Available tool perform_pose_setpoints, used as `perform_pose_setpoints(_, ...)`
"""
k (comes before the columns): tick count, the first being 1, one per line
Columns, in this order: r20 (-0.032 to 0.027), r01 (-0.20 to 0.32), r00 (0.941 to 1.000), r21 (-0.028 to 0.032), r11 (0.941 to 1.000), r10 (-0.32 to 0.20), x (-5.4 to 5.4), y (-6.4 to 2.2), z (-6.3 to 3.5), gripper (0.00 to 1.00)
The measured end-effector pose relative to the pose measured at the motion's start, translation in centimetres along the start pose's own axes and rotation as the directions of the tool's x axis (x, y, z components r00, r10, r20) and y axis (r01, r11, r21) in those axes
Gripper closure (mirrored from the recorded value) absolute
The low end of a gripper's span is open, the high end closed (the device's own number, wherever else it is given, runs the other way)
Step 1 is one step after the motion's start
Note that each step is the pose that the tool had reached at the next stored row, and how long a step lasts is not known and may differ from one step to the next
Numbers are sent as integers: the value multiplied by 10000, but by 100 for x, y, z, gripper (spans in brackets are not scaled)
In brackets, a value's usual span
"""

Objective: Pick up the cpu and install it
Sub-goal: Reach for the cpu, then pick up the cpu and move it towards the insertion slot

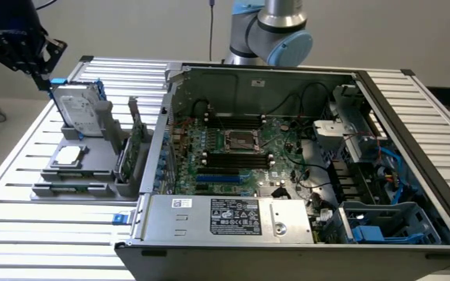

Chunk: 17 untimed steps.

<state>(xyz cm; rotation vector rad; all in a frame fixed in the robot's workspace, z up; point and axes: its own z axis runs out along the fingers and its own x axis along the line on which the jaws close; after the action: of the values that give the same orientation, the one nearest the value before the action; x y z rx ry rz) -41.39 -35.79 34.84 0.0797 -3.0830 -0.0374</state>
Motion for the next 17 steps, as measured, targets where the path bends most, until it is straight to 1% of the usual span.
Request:
perform_pose_setpoints(1, -20, 90, 10000, 50, 9999, -90, 2, 1, 4, 89)
perform_pose_setpoints(2, -21, 124, 9999, 73, 9999, -124, 5, 5, 13, 89)
perform_pose_setpoints(3, -28, 134, 9999, 75, 9999, -134, 5, 4, 12, 89)
perform_pose_setpoints(17, -28, 134, 9999, 76, 9999, -134, 5, 5, 12, 89)
